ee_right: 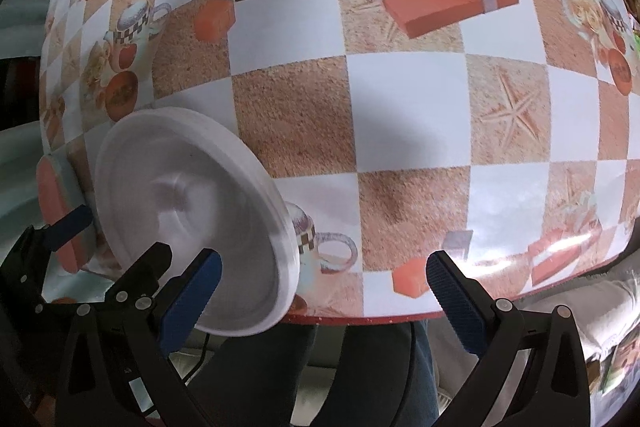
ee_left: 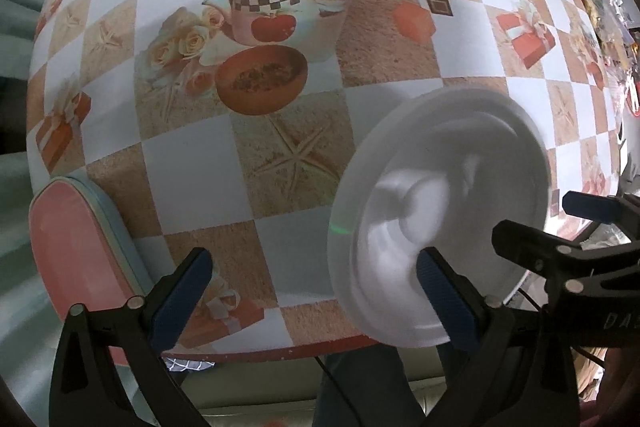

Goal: Organize plates and bowls
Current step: 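Close both grippers on the rim of the nested white bowls, then lift the nested bowls with both grippers and carry them over the plate stack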

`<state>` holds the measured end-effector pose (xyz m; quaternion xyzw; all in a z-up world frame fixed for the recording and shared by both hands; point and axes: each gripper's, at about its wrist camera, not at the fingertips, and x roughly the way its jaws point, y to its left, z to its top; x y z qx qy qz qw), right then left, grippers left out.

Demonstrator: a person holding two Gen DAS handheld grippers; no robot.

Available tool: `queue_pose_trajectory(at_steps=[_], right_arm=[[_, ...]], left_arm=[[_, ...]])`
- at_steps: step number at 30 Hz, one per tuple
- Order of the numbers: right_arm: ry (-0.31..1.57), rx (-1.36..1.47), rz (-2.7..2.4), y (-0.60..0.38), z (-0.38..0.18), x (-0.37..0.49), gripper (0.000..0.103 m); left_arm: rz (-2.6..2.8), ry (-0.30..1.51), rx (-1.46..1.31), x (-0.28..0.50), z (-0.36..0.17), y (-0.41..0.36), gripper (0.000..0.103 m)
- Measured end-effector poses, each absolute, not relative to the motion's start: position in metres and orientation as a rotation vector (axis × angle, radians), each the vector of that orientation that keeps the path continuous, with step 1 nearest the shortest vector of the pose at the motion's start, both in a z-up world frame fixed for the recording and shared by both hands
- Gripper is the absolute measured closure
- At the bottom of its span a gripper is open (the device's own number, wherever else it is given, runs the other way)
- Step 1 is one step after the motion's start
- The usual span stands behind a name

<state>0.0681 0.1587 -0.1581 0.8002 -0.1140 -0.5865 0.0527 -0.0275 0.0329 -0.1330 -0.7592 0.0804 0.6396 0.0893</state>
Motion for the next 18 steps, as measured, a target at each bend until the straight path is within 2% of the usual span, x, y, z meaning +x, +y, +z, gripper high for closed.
queue_pose_trajectory(at_steps=[2,3,4,5,6,7,8,9,11,13,15,16,18], right_arm=[[-0.346,2.427,-1.778,0.155,-0.16,0.066,0.002],[-0.346,2.422,-1.775,0.154,-0.161,0.065,0.007],[-0.35,2.42,-1.769,0.153,-0.162,0.064,0.018],[-0.349,2.424,-1.76,0.15,-0.164,0.063,0.025],[-0.345,2.426,-1.751,0.147,-0.165,0.063,0.027],[-0.337,2.428,-1.74,0.145,-0.167,0.064,0.035],[-0.326,2.431,-1.722,0.143,-0.17,0.065,0.048],[-0.324,2.435,-1.704,0.142,-0.172,0.066,0.053],[-0.339,2.434,-1.683,0.138,-0.173,0.072,0.056],[-0.353,2.422,-1.67,0.133,-0.174,0.072,0.066],[-0.351,2.416,-1.661,0.128,-0.173,0.073,0.07],[-0.358,2.408,-1.651,0.125,-0.173,0.072,0.078],[-0.326,2.417,-1.651,0.119,-0.17,0.07,0.08]], left_arm=[[1.902,0.259,-2.265,-0.031,-0.136,0.033,0.01],[1.899,0.264,-2.267,-0.031,-0.138,0.032,0.013],[1.89,0.264,-2.268,-0.027,-0.142,0.03,0.016],[1.872,0.256,-2.276,-0.027,-0.145,0.029,0.024],[1.862,0.251,-2.283,-0.027,-0.148,0.028,0.026],[1.85,0.239,-2.288,-0.027,-0.15,0.027,0.026],[1.842,0.225,-2.288,-0.025,-0.152,0.026,0.028],[1.832,0.206,-2.285,-0.025,-0.152,0.025,0.033],[1.819,0.172,-2.279,-0.023,-0.153,0.024,0.04],[1.804,0.142,-2.265,-0.022,-0.153,0.027,0.051],[1.785,0.117,-2.25,-0.019,-0.15,0.033,0.072],[1.779,0.117,-2.237,-0.018,-0.149,0.035,0.075],[1.792,0.157,-2.21,-0.016,-0.144,0.04,0.075]])
